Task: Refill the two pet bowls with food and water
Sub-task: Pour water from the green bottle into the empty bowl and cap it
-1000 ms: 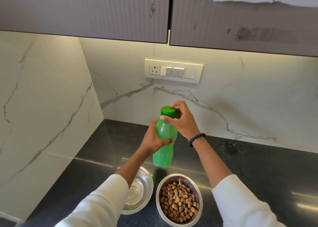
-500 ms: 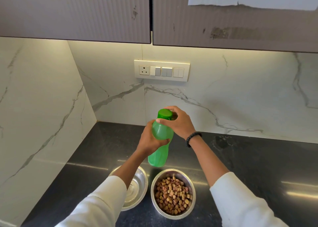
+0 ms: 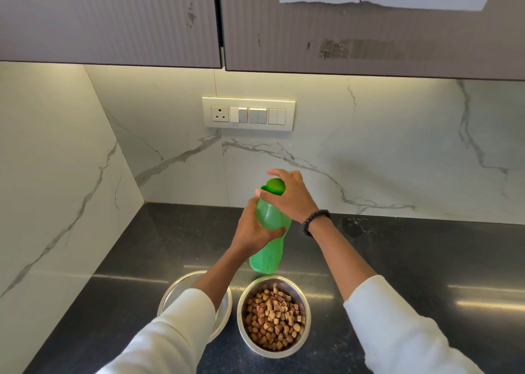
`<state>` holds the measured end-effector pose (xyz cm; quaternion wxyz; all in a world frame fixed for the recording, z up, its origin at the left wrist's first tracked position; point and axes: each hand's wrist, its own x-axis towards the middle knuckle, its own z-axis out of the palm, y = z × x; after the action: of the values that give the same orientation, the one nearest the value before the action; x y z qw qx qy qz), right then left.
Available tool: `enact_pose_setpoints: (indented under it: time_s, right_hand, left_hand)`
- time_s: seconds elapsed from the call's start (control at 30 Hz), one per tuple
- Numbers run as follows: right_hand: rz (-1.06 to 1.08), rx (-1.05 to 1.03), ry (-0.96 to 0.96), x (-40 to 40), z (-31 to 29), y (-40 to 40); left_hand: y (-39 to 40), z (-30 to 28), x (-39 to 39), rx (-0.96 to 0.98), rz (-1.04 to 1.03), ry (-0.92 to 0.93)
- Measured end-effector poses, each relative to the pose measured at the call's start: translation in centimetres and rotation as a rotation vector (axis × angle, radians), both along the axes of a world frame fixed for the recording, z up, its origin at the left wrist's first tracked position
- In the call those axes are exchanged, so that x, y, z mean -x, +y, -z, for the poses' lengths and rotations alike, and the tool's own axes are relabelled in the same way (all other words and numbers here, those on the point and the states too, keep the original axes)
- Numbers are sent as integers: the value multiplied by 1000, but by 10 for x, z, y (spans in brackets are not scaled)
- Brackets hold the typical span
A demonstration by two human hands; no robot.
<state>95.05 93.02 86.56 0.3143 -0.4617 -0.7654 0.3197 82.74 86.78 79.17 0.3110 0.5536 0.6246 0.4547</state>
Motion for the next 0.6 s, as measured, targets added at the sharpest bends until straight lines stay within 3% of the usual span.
enact_pose_setpoints:
  time_s: [0.07, 0.23, 0.37, 0.43, 0.5, 0.6]
  right_hand:
    - [-180, 67, 32, -11, -7, 4]
    - [141, -51, -123, -19, -6, 5]
    - [-172, 65, 7, -33, -11, 13]
    - [-73, -30, -39, -41, -10, 16]
    - [88, -107, -211, -41, -8, 16]
    - [-37, -5, -147, -44, -4, 19]
  left_hand:
    - [4, 1, 3, 15, -17, -9]
    - [11, 1, -4, 23, 23, 19]
    - [19, -1, -12, 14, 11, -39]
    - [22, -1, -14, 13, 30, -27]
    - [21, 0, -18, 12, 45, 3]
    - [25, 3, -22, 18, 55, -41]
